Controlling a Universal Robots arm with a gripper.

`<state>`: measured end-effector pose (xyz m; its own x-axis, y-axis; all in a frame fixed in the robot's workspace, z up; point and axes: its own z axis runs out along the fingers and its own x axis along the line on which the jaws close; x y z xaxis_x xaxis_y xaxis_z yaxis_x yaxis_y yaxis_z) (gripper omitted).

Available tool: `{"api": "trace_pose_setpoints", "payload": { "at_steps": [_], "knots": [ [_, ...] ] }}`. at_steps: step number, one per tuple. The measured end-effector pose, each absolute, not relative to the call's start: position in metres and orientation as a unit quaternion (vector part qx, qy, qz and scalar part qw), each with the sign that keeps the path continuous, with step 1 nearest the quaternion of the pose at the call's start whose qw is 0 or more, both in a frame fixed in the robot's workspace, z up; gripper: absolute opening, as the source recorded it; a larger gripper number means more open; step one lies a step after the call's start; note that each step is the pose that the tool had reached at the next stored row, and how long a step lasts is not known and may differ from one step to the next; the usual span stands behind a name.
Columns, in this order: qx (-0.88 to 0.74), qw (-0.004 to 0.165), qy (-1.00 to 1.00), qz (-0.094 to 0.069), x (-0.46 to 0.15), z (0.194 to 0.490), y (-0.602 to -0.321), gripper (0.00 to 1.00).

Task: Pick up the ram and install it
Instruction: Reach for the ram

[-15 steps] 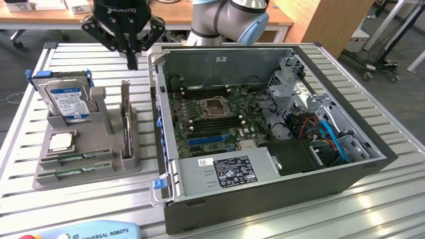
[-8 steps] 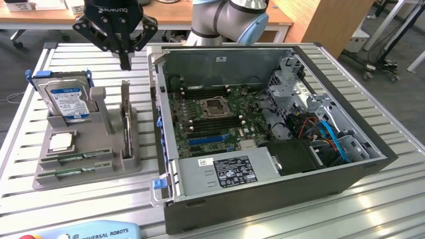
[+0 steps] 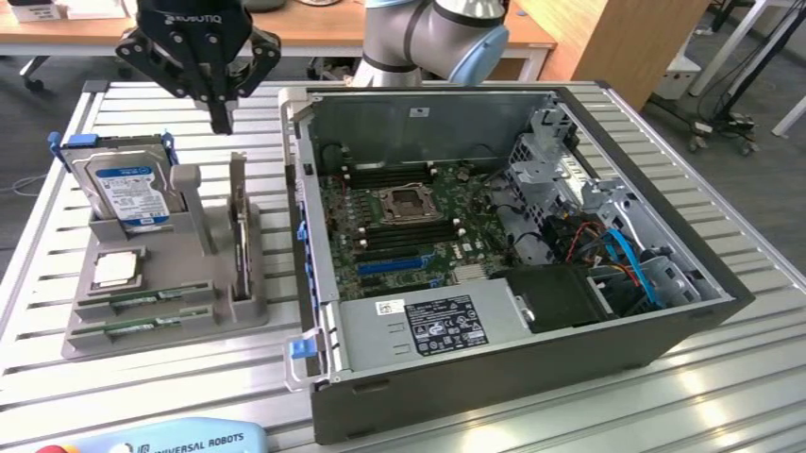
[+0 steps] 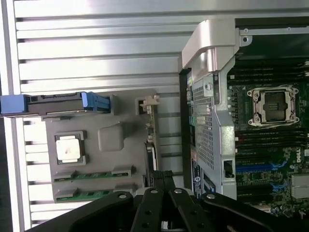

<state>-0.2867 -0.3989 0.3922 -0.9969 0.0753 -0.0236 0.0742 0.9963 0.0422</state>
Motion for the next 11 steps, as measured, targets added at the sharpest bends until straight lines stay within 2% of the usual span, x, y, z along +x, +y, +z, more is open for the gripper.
{"api": "trace_pose_setpoints", "payload": {
  "at_steps": [11],
  "knots": [
    [0.037, 0.013, 0.999, 0.021, -0.309, 0.392, -0.399, 0.1]
  ]
}}
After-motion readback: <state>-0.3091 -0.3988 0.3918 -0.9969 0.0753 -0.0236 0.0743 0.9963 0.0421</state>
